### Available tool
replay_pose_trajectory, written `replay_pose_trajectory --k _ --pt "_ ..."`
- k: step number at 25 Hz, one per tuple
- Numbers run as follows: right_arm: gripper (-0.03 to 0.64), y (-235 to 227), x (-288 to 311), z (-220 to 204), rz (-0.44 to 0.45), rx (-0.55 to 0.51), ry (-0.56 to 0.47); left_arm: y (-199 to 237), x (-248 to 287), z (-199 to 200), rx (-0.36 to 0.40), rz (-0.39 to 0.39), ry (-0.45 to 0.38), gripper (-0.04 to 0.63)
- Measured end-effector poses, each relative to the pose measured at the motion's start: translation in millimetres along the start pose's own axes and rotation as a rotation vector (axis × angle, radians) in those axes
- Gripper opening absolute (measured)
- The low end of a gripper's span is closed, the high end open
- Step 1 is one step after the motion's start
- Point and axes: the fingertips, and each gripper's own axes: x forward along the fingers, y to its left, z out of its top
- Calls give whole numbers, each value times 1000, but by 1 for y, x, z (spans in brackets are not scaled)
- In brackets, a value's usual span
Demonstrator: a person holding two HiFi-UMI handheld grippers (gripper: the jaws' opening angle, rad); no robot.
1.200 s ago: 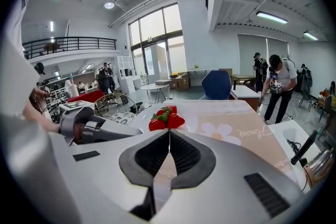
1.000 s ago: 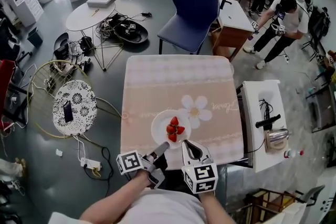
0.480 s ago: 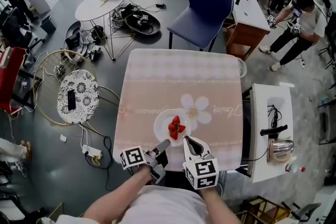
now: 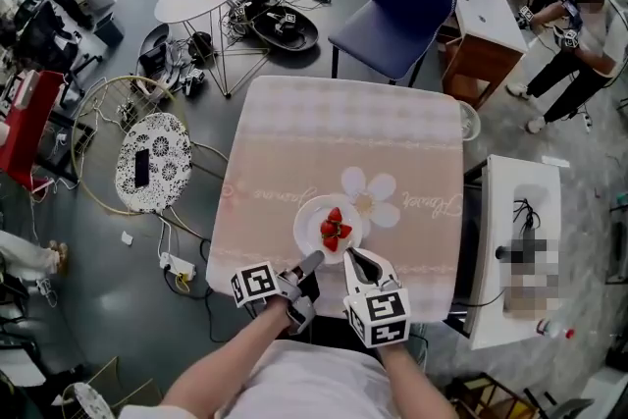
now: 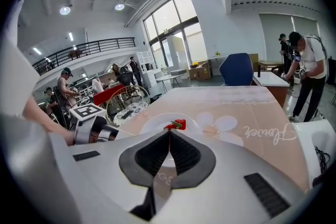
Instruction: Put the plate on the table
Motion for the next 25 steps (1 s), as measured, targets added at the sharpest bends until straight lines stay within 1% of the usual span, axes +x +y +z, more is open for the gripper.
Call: replay_pose_trajectory --k 10,13,16,22,25 --pt "5 -12 6 -7 39 -18 24 11 15 12 -23 55 -61 25" --pt "5 -15 7 -8 47 -22 29 12 17 14 -18 72 -75 25" --pt "4 -16 9 -9 56 -20 36 14 17 18 -3 106 -77 25" --pt "5 -17 10 -10 67 -17 43 16 18 18 51 164 -67 28" --pt "4 -16 10 -11 74 -18 44 15 18 17 105 196 -52 40"
